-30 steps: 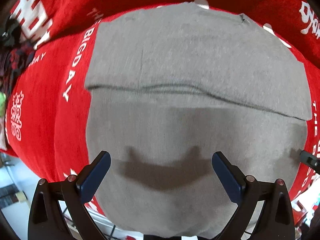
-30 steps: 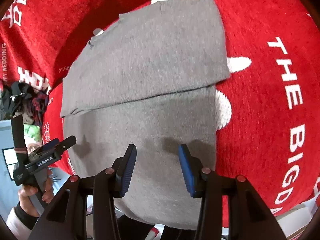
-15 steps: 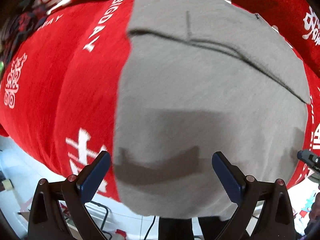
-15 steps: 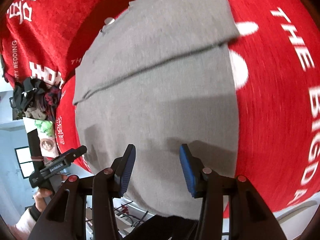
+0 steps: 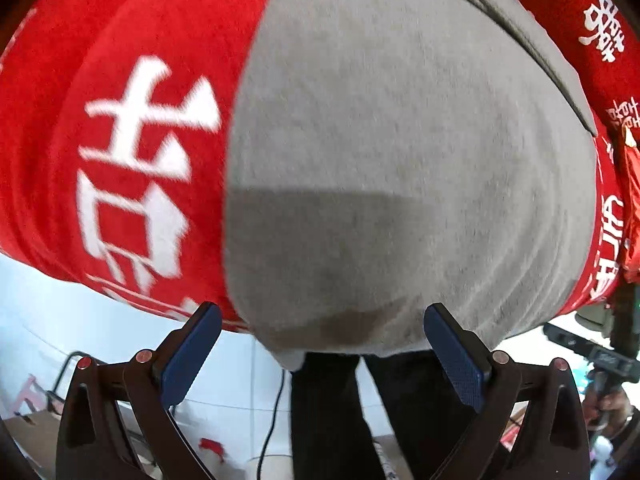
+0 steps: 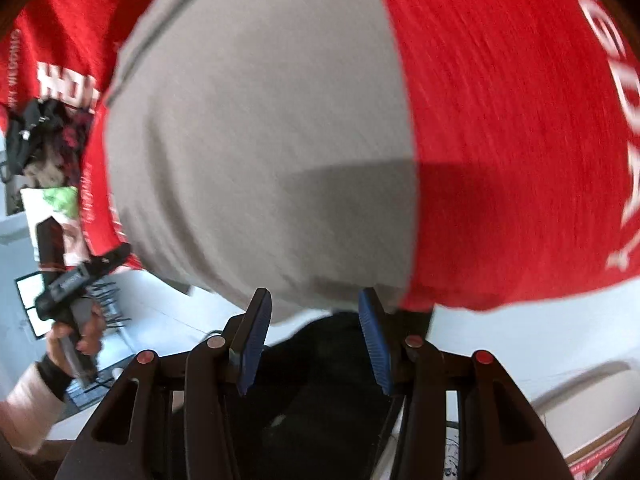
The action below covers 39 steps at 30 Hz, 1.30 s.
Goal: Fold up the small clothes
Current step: 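Move both grippers to the hem of the sweater, then grasp the hem with both grippers and fold it up over the collar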
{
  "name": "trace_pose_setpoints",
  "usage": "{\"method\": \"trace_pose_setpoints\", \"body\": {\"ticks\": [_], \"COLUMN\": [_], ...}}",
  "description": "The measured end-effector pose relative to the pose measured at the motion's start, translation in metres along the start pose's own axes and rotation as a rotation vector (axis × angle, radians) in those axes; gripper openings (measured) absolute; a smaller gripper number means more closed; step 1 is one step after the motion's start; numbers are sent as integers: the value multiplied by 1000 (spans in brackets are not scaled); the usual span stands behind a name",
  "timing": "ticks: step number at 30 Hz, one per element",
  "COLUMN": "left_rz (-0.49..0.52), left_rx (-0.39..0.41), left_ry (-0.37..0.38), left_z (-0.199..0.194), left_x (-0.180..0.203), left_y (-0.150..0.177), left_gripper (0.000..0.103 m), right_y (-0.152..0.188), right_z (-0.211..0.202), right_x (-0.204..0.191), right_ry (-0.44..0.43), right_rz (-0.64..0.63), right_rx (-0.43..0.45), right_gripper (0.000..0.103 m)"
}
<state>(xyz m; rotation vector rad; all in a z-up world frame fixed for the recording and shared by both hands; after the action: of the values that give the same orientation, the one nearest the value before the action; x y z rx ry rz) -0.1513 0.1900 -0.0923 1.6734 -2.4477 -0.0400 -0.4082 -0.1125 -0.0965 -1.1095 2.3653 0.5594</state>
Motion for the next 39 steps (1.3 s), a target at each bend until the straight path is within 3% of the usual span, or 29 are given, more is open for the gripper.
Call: {"method": "trace_pose_setpoints", "body": {"ticks": [9,10,12,13,14,15,16,20,24,25,27,31,33,34,36,37,38,39], "left_rz": [-5,0,1,-3,-12,-13,-25,-31,-25,-20,-13,-29,-52,-57,-64,-67,-59,-42], "left_rx": [3,11,18,20,16,8,-11,30,135,171,214,289,298,285,271,290,323,344], "left_ry": [31,29,3,17,46,81,172,259,329,340,346,290,251,245,207,154,118,107], "left_z": [25,27,25,23,20,15,8,-25,-70,-82,-96,-106,-102,-100,-99,-100,-106,-113], "left_x": [0,-2,-3,-8,-12,-14,-21,-20,-16,-12,-13,-9,-11,-11,-11,-3,-4,-5], "left_y": [22,26,31,32,36,33,30,24,-10,-39,-68,-137,-157,-166,-173,-175,-176,-177], "left_gripper": [101,96,82,66,41,25,13,13,13,13,13,13,13,17,37,60,71,71], "right_y": [11,12,15,15,16,17,18,11,-24,-32,-61,-114,-136,-145,-168,-175,-177,-181], "right_z": [45,48,50,48,46,42,37,5,-40,-47,-61,-72,-71,-72,-67,-66,-67,-69], "right_x": [22,21,20,19,17,16,13,-12,-41,-47,-58,-65,-63,-56,-51,-47,-42,-38], "right_ry": [9,6,-40,-68,-103,-139,-181,-355,-478,-495,-527,-515,-486,-465,-444,-430,-419,-416], "right_rz": [-31,-37,-19,2,34,57,75,89,66,63,56,72,113,137,186,212,227,241], "right_rx": [15,18,34,44,48,53,63,115,223,248,303,378,400,405,405,405,404,403], "right_gripper": [49,49,47,41,21,5,5,5,5,5,5,5,5,5,5,5,5,5]}}
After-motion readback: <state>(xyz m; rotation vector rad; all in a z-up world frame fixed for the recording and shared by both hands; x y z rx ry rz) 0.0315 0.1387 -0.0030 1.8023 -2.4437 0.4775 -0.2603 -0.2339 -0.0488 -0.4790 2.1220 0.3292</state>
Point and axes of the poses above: each gripper's, at about its wrist camera, not at the fingertips, and z roughly the way its jaws point, x to its right, y to its underside, the point moved 3 cm from there along z, roughly the way its jaws point, and after that the axes turned 7 degrees about -y, right-handed, at the moved point
